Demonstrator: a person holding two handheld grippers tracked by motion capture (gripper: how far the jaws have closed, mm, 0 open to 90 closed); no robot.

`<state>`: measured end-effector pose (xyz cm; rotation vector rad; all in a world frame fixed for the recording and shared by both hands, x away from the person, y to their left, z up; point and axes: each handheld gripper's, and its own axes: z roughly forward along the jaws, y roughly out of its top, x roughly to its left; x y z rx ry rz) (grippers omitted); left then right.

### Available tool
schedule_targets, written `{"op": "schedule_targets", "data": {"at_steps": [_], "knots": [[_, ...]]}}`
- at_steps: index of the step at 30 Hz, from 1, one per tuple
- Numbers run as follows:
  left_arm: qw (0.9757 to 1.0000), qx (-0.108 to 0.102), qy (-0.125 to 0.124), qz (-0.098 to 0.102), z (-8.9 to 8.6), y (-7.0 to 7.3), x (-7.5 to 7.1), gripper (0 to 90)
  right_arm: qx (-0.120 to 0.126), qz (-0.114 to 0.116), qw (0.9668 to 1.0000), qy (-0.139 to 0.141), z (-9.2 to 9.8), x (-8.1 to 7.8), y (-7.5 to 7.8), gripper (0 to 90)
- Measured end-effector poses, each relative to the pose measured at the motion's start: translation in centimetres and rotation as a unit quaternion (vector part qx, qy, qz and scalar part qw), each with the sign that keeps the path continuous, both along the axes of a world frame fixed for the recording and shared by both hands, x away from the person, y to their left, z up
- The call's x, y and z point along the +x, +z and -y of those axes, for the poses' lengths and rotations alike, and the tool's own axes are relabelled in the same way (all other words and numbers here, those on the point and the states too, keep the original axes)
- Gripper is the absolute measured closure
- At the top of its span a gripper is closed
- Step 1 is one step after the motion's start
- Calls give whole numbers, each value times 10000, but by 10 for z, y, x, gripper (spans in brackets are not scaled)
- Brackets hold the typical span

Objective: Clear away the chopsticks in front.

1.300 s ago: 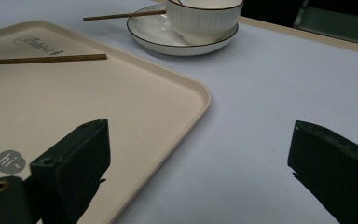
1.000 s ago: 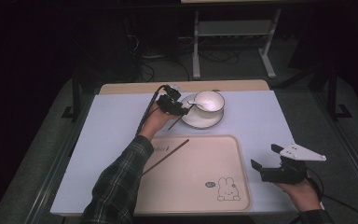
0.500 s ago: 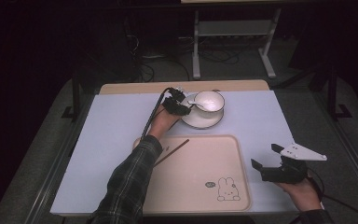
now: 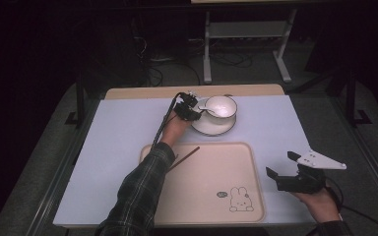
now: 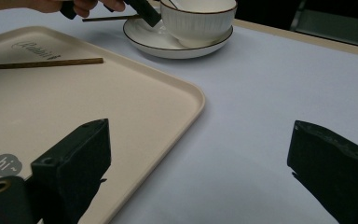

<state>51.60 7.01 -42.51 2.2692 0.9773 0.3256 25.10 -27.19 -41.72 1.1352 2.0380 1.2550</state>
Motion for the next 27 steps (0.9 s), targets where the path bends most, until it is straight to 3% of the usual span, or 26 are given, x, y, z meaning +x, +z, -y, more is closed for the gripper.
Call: {"op": "schedule_targets", "data": {"at_steps": [5, 12, 18, 27], "knots": [[9999, -73, 115, 20, -3, 4, 1, 840, 8, 1, 10000, -16, 1, 0, 0, 53], [9995, -232, 194, 43, -22, 20, -3, 841, 1, -2, 10000, -24, 2, 0, 0, 53], [9995, -193, 235, 75, -42, 33, -13, 842, -9, 2, 10000, -33, 1, 0, 0, 53], [9990, -346, 268, -41, -76, 43, -36, 844, -52, -6, 10000, -31, 0, 0, 0, 53]]}}
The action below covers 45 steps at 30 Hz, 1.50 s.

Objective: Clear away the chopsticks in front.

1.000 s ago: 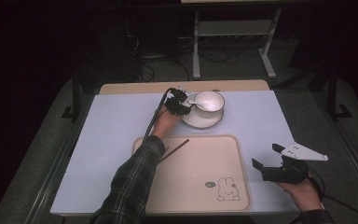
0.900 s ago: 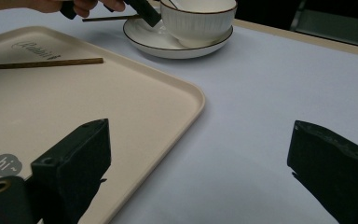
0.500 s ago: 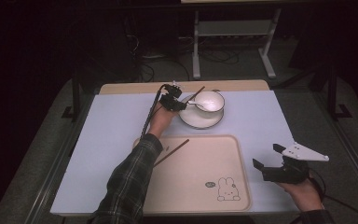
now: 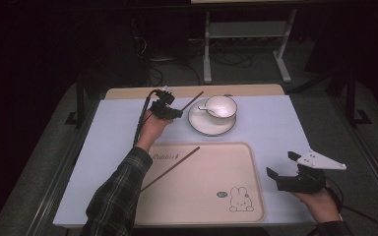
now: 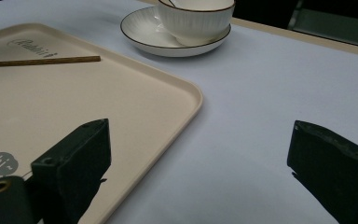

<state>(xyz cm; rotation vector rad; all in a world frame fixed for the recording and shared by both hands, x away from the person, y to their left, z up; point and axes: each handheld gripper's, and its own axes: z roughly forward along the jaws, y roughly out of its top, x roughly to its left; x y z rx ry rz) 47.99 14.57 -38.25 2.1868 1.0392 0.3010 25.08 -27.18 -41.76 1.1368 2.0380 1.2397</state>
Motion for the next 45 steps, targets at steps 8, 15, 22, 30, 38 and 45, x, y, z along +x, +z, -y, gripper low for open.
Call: {"op": "schedule_targets", "data": {"at_steps": [8, 15, 22, 30, 38, 45], "knots": [[10000, -48, -43, -28, -24, 2, -29, 844, -34, -4, 10000, 24, -2, 0, 0, 54], [9998, -141, -71, -89, -41, 4, -62, 844, -27, 1, 10000, 9, -2, 0, 0, 54], [9994, -302, -124, -104, -54, 4, -96, 844, -24, 3, 10000, 14, -3, 0, 0, 54], [9991, -295, -296, -104, -53, -6, -137, 844, -32, 9, 10000, 23, -5, -1, 1, 54], [9977, -291, -464, -391, -43, -24, -169, 843, -51, 25, 10000, 34, -6, -1, 1, 55], [9962, 27, -592, -633, -30, -41, -178, 842, -71, 25, 10000, 26, -7, 0, 1, 55]]}}
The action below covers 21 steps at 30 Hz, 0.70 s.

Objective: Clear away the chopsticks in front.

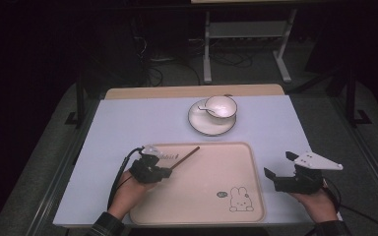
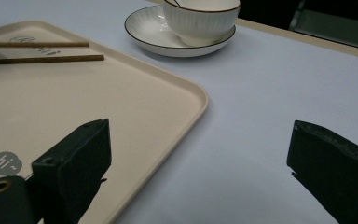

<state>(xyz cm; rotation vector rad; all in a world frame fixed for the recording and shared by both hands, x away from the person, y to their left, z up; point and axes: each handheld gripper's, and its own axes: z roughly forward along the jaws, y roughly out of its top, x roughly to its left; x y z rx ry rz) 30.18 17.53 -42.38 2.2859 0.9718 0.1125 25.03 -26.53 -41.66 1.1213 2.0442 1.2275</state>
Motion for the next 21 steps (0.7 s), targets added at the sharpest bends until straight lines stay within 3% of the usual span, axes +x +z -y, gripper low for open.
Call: {"op": "schedule_targets", "data": {"at_steps": [10, 21], "knots": [[9998, 186, 18, 102, 11, -10, 3, 839, -7, 3, 10000, 14, 1, 0, 0, 56], [9999, 112, 30, 87, 10, -10, 4, 825, -12, 1, 10000, 24, 0, 0, 0, 56]]}}
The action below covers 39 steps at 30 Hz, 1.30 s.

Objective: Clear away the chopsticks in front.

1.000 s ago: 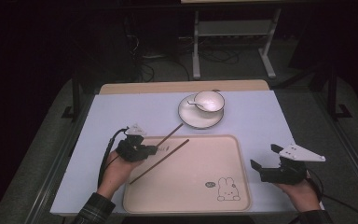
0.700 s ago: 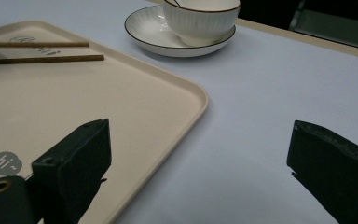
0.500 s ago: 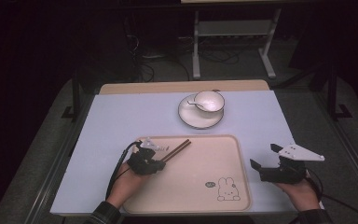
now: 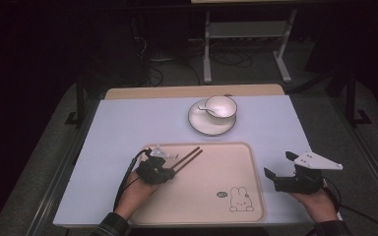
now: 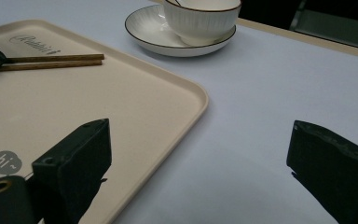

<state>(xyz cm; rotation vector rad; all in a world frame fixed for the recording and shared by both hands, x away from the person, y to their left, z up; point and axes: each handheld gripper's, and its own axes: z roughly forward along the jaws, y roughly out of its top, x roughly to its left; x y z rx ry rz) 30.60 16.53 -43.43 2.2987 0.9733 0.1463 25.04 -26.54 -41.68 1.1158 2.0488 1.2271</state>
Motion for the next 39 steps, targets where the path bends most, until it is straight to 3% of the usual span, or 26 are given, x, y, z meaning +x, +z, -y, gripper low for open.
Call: {"op": "schedule_targets", "data": {"at_steps": [2, 4, 8, 11, 13, 18, 24, 29, 39], "knots": [[10000, -16, -4, -37, 0, 1, 0, 820, -2, 0, 10000, 3, 0, 0, 0, 56], [9998, -170, -35, -58, 1, 7, 2, 792, 0, 1, 10000, -6, 0, 0, 0, 56], [9987, -448, -195, 153, 10, 25, 14, 790, 7, 1, 10000, -15, 0, 0, 0, 56], [9976, -530, -396, 202, 24, 30, 25, 848, -1, -16, 10000, -15, 0, 0, 0, 56], [9972, -504, -508, 200, 37, 28, 33, 892, -2, -21, 10000, -18, 0, 0, 0, 56], [9966, -476, -660, 121, 67, 16, 54, 894, -7, -28, 10000, -15, 0, 1, -1, 56], [9965, -375, -742, 44, 86, -1, 72, 893, 26, -32, 10000, -45, 3, 0, -1, 57], [9974, -378, -617, 24, 82, -7, 79, 894, 19, -15, 10000, -43, 4, 0, -1, 57], [9991, -278, -318, 41, 52, -5, 82, 893, 6, -33, 10000, -41, 2, 0, -1, 57]]}}
